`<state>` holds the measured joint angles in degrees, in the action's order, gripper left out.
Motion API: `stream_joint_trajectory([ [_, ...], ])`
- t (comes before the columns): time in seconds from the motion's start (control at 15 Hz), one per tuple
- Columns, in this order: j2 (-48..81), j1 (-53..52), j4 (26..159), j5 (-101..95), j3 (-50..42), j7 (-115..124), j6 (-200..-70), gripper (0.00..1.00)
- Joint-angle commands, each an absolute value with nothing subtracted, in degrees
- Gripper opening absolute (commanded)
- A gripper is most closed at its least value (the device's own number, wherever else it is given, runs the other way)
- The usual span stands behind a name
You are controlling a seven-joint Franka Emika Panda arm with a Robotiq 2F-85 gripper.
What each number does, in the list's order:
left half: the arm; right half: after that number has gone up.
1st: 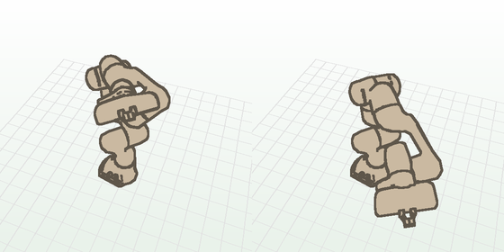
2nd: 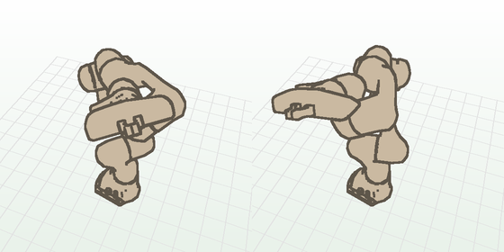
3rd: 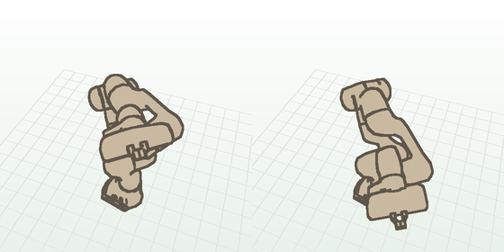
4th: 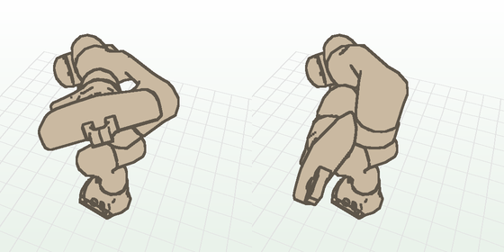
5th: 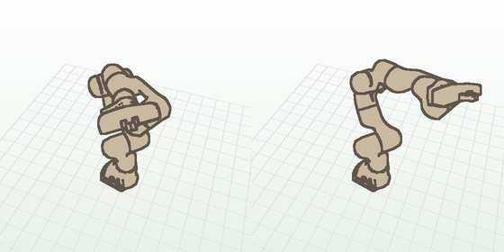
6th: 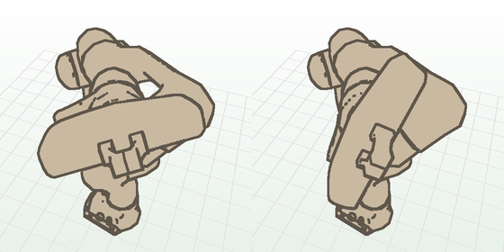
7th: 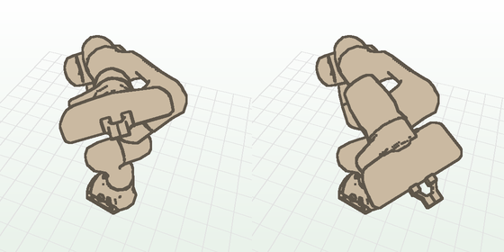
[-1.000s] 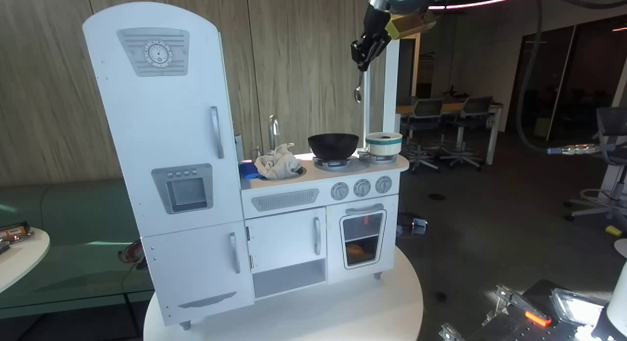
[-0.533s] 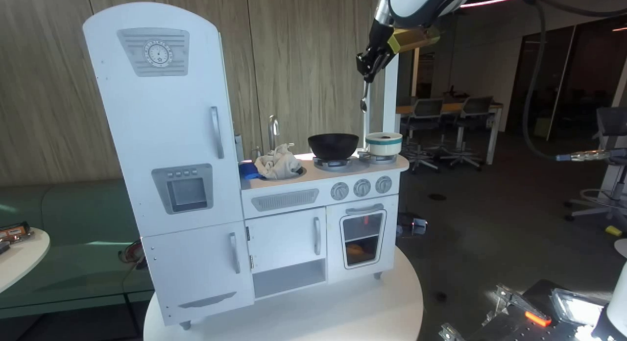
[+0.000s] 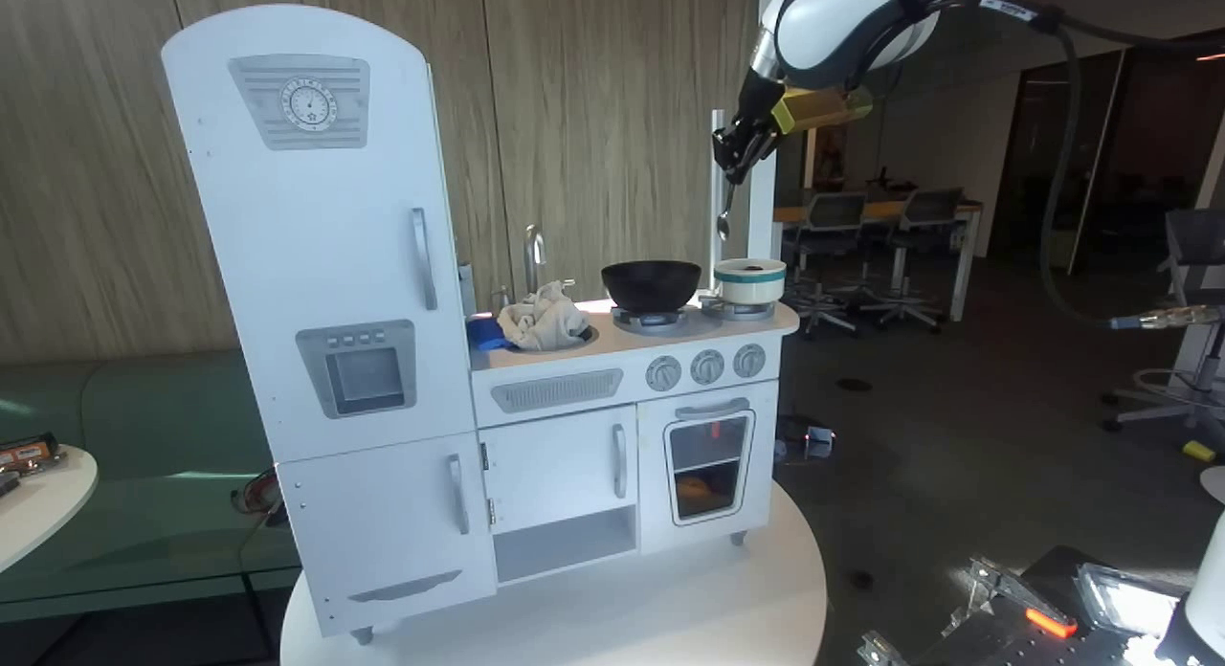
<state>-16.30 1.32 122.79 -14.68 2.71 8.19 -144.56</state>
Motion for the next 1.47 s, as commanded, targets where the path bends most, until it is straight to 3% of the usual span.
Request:
stream_joint_trajectory([
  [0.0, -17.3, 1.6, 125.6, -12.3, 2.0, 8.0, -148.6, 0.03],
  [1.4, -19.5, 3.9, 133.4, -5.8, -1.1, 7.7, -155.4, 0.03],
])
